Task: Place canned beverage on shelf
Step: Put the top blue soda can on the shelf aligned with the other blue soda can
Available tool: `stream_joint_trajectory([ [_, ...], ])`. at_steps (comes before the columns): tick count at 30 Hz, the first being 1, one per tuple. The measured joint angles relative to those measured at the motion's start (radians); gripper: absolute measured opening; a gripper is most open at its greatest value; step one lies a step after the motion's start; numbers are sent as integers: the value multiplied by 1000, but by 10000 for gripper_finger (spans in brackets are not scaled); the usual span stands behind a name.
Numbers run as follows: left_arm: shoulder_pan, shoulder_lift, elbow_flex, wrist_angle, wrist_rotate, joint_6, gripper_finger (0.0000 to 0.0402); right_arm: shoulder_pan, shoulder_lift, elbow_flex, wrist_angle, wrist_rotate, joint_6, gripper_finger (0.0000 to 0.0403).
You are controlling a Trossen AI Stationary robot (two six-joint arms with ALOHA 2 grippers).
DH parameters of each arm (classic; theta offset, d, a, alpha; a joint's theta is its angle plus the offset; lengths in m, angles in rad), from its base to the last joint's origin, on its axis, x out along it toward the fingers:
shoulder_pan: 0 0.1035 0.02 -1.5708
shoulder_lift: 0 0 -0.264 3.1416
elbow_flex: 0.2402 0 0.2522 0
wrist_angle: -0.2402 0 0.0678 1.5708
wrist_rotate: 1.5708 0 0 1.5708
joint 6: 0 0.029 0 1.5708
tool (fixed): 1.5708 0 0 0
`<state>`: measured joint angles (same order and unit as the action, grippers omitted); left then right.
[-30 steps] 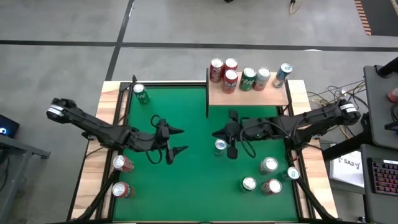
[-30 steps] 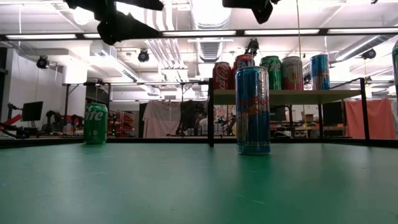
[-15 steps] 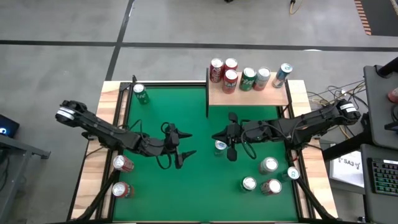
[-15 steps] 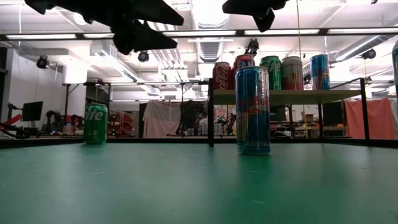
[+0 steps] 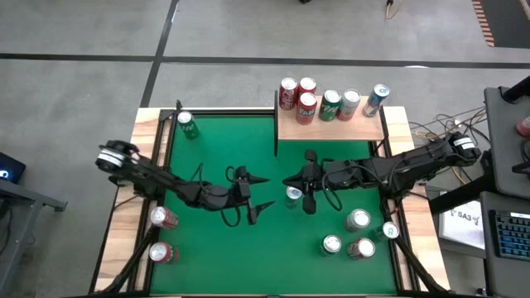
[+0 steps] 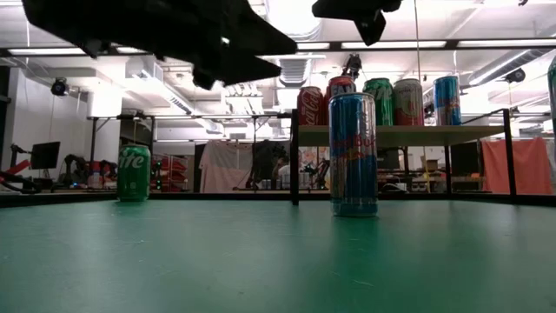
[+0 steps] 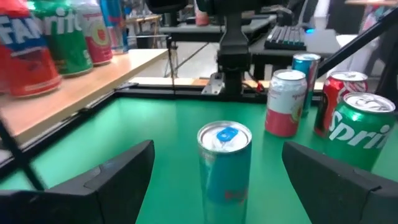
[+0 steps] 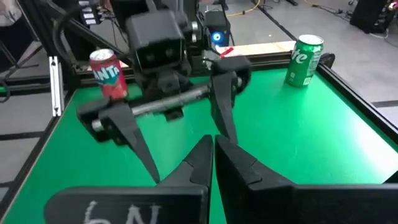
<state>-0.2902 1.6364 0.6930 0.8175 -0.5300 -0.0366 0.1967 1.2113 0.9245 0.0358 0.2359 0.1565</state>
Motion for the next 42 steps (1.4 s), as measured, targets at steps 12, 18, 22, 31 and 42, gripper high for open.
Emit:
stream_joint_trajectory([
  [12, 62, 247, 63, 210, 76, 13, 338, 0, -1, 0, 0, 0, 2, 9],
  [18, 77, 347, 150, 208, 85, 32, 338, 0, -1, 2, 0, 0, 4, 9],
  [22, 88, 395, 186, 208, 85, 20, 338, 0, -1, 2, -1, 0, 16, 9],
  [31, 101, 448, 237, 206, 88, -6, 338, 0, -1, 2, 0, 0, 19, 9],
  [42, 104, 448, 243, 208, 88, -13, 273, 0, 0, 2, 0, 0, 35, 9],
])
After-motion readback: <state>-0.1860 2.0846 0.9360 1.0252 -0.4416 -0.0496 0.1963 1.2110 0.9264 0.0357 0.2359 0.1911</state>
